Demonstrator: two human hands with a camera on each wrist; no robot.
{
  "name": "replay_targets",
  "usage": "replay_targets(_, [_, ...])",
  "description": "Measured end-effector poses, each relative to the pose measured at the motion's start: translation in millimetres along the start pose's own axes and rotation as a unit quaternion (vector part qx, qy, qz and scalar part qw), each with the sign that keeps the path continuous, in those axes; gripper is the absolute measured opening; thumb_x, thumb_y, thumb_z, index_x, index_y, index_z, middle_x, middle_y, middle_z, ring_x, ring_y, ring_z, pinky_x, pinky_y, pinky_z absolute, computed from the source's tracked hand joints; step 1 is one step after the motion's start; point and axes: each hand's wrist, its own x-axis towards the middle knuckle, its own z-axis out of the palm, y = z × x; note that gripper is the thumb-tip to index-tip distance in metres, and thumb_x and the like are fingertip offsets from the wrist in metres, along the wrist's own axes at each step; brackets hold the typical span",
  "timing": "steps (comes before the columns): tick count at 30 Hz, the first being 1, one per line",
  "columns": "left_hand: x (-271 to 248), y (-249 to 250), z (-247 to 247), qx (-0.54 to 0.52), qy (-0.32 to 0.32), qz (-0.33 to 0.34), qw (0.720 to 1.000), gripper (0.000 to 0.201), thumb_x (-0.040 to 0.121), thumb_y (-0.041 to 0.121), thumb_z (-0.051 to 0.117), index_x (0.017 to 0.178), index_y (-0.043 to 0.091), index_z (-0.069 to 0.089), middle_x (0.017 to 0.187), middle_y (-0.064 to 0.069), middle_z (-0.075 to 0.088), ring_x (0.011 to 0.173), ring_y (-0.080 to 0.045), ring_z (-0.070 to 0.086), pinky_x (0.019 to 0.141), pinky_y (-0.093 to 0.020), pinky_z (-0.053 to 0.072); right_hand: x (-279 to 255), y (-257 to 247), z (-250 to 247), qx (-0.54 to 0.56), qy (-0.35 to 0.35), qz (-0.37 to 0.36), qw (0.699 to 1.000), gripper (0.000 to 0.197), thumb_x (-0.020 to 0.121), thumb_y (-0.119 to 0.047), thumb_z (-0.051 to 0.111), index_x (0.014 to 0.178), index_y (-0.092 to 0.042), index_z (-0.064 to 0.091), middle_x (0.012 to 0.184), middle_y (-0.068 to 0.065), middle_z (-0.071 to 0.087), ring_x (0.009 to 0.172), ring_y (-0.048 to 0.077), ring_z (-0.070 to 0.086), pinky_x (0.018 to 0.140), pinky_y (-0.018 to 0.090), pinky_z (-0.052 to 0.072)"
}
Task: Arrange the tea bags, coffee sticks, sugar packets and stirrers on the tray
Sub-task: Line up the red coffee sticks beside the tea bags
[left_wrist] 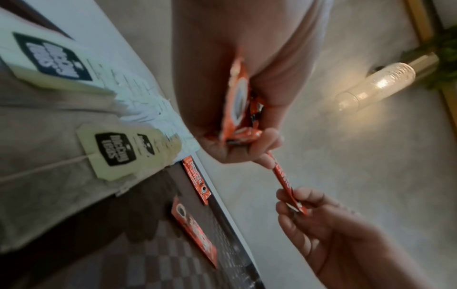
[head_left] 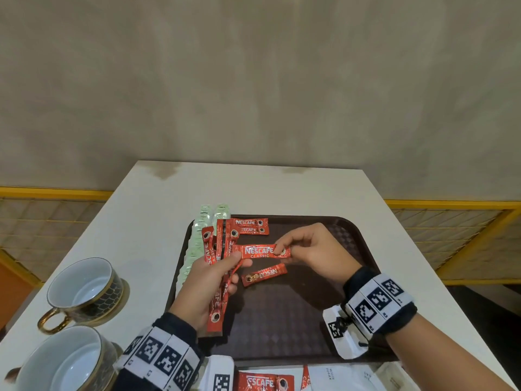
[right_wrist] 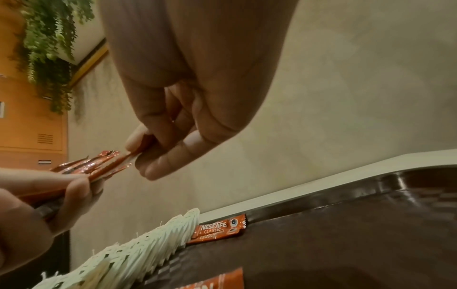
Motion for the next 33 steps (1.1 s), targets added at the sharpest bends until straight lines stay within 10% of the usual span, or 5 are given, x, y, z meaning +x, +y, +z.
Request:
replay_targets(7, [-0.7,-2.2,-0.5,0.098,0.051,0.066,0.992,0.017,0.092,0.015,0.061,0.105,0.007,0.066,0.085,-0.012,0.075,0.049,-0.008,0.049,0.045,-0.018,0.043,9.6,-7.2,8.5,0.014,-0.001,0.037,0.999,0.014,0.087,0.000,0.067,0.100,0.000,0.071,0.086,0.014,0.069,0.072,0.018,0.068,0.066,0.023,0.059])
replay_targets(15, [4.7,-0.2,-7.7,0.179,0.093,0.111,0.973,0.014,0.090,0.015,0.064,0.101,0.008,0.069,0.078,-0.006,0.076,0.047,-0.008,0.054,0.048,-0.022,0.047,37.9,-7.2,10.9,-0.122,-0.062,0.020,0.990,0.007,0.082,-0.008,0.074,0.089,-0.008,0.078,0.080,0.007,0.074,0.072,0.013,0.066,0.074,0.030,0.055])
replay_targets(20, [5.4,5.1,-15.6,0.147,0.130,0.122,0.973,0.014,0.090,0.017,0.065,0.091,0.005,0.071,0.072,-0.007,0.074,0.046,-0.010,0.050,0.043,-0.020,0.045,56.6,-7.0,2.3,-0.196,-0.053,0.020,0.979,0.005,0.083,-0.004,0.072,0.082,-0.008,0.075,0.068,-0.005,0.066,0.058,-0.001,0.057,0.060,0.016,0.045])
replay_targets(33, [-6.1,4.8,-16.9,0.104,0.126,0.097,0.982,0.022,0.090,0.017,0.064,0.092,-0.005,0.067,0.062,-0.012,0.059,0.037,-0.005,0.049,0.038,-0.015,0.043,48.5,30.6,23.3,-0.497,-0.198,0.036,0.844,0.015,0.083,-0.001,0.058,0.080,-0.016,0.063,0.091,0.002,0.061,0.085,0.021,0.060,0.075,0.031,0.048])
